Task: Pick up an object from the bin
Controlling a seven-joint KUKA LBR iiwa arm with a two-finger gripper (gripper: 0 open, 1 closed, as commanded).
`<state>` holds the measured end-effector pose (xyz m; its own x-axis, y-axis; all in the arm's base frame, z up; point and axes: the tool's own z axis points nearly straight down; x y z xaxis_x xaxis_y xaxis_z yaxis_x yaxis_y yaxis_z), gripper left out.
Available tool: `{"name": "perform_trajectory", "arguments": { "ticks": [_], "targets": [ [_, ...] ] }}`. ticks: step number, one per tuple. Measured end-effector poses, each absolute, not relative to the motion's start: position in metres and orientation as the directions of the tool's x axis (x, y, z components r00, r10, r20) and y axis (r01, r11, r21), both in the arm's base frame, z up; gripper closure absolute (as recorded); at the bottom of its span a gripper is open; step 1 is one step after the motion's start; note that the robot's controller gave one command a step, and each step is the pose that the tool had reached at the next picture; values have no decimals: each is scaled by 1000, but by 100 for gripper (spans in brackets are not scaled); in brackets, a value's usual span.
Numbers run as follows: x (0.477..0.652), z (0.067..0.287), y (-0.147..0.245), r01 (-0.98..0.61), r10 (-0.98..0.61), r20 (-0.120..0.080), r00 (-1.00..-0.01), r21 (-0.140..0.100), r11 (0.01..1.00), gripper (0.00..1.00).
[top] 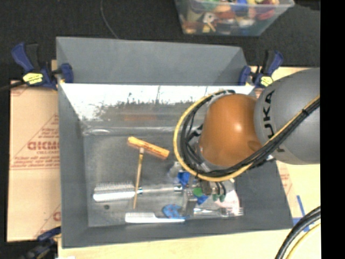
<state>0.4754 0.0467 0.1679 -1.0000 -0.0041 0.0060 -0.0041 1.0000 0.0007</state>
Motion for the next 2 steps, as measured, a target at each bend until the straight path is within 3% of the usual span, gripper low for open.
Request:
{"name": "perform_trajectory", "arguments": {
  "ticks": [1,2],
  "targets": [
    [477,171,47,-1,-1,-2,-1000,1,1000,0],
    [517,75,151,-206,-206,-8,-979,1,979,0]
  ]
}}
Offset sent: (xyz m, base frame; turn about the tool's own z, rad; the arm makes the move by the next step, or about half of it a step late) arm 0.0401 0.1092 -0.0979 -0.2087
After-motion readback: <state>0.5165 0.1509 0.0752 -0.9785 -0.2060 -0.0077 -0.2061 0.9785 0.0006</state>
